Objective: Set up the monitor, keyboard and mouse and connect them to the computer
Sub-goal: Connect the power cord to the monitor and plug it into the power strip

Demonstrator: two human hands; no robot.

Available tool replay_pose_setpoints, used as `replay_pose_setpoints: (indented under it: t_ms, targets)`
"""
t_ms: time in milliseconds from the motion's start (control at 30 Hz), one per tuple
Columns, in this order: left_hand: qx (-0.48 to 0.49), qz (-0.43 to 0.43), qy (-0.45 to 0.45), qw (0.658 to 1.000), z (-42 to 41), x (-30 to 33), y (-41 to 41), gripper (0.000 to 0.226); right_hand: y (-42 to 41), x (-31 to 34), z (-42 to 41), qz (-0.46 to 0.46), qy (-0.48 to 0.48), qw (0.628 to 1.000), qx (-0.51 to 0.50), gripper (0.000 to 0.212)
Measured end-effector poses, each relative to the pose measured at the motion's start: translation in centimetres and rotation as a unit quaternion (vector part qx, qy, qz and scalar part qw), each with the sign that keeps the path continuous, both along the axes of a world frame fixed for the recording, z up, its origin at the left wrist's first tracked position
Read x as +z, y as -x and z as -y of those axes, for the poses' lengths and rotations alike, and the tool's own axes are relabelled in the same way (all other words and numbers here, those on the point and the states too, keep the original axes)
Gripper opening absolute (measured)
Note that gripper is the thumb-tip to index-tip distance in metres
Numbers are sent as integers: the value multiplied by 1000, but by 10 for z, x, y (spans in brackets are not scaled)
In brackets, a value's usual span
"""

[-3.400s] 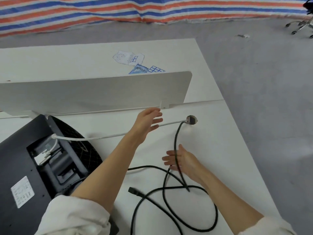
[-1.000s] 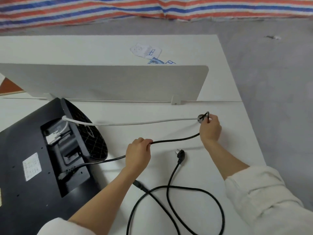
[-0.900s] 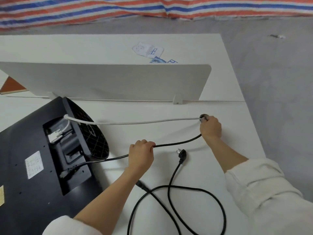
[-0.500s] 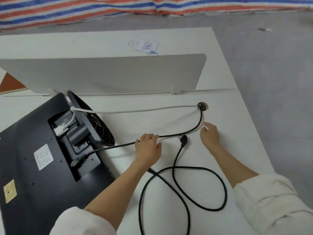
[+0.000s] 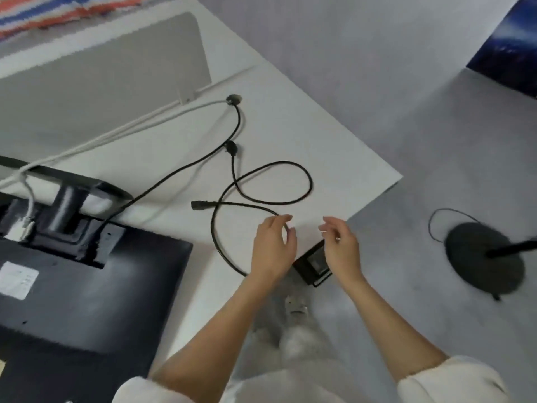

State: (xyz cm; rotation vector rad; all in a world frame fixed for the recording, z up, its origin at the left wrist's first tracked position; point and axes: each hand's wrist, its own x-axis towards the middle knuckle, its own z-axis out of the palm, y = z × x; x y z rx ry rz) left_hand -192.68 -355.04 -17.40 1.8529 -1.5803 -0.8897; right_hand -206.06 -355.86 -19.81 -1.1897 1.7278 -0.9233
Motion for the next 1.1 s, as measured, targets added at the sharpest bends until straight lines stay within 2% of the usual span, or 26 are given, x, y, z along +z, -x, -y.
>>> replay_pose_setpoints:
  t_ms: [100, 200, 333, 533, 733, 900, 1000, 1100]
  targets:
    - [-95, -8, -15, 995, -25, -7, 48, 34, 45, -21, -49, 6, -38, 996, -80, 27]
    - [-184, -5, -75, 980, -52, -35, 91, 34, 84, -53, -94, -4, -111, 985, -131, 26]
    - [-215, 25, -165, 962, -96, -86, 123, 35, 118, -100, -153, -8, -183, 970, -160, 28]
    - [-144, 54, -253, 955, -128, -178, 145, 31, 141, -191, -213, 32, -243, 957, -157, 28]
    - [-41, 67, -281, 956, -120, -284, 133, 28, 131, -299, -227, 60, -248, 957, -137, 28]
    - [41, 54, -273, 960, -80, -380, 99, 29, 102, -390, -199, 80, -227, 966, -95, 30]
    - [89, 27, -255, 962, -47, -430, 66, 21, 77, -435, -167, 85, -221, 970, -50, 30]
    - [90, 47, -218, 971, -7, -471, 23, 23, 45, -478, -117, 75, -205, 976, 10, 32]
